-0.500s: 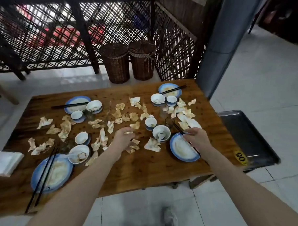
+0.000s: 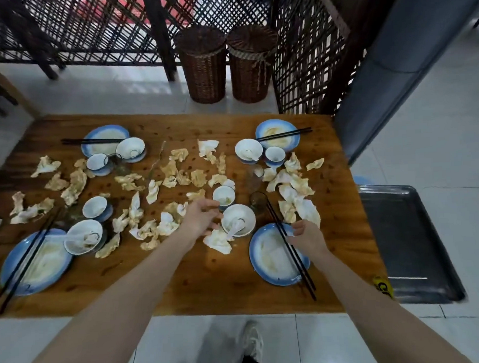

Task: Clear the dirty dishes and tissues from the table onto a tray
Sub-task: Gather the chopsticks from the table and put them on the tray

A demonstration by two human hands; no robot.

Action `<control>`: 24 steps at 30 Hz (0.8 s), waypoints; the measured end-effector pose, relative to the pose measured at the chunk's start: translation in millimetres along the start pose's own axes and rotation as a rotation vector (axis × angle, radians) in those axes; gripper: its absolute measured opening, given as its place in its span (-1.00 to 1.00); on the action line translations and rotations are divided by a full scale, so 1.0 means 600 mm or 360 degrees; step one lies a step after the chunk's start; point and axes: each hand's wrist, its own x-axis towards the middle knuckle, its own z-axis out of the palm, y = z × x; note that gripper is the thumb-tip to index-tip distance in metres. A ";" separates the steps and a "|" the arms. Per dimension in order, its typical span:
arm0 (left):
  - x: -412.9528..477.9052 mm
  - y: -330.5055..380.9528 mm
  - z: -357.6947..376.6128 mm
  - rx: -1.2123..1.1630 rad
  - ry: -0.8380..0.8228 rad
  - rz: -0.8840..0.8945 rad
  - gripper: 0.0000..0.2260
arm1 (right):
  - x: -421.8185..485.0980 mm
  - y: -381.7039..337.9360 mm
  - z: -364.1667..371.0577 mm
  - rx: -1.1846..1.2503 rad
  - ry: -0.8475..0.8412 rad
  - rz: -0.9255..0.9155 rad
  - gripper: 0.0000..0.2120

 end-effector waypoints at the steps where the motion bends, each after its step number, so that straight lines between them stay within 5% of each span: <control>1: 0.009 0.000 0.006 0.0011 0.0008 -0.0007 -0.87 | 0.009 0.007 0.004 -0.0066 -0.0042 -0.0013 -0.68; 11: 0.056 -0.005 0.014 0.0021 0.0128 -0.0059 -0.88 | 0.054 0.036 0.046 -0.0495 -0.0122 -0.0169 -0.67; 24: 0.042 -0.005 0.003 0.0100 0.0139 -0.0061 -0.82 | 0.046 0.019 0.023 -0.0340 0.0093 -0.0233 -0.79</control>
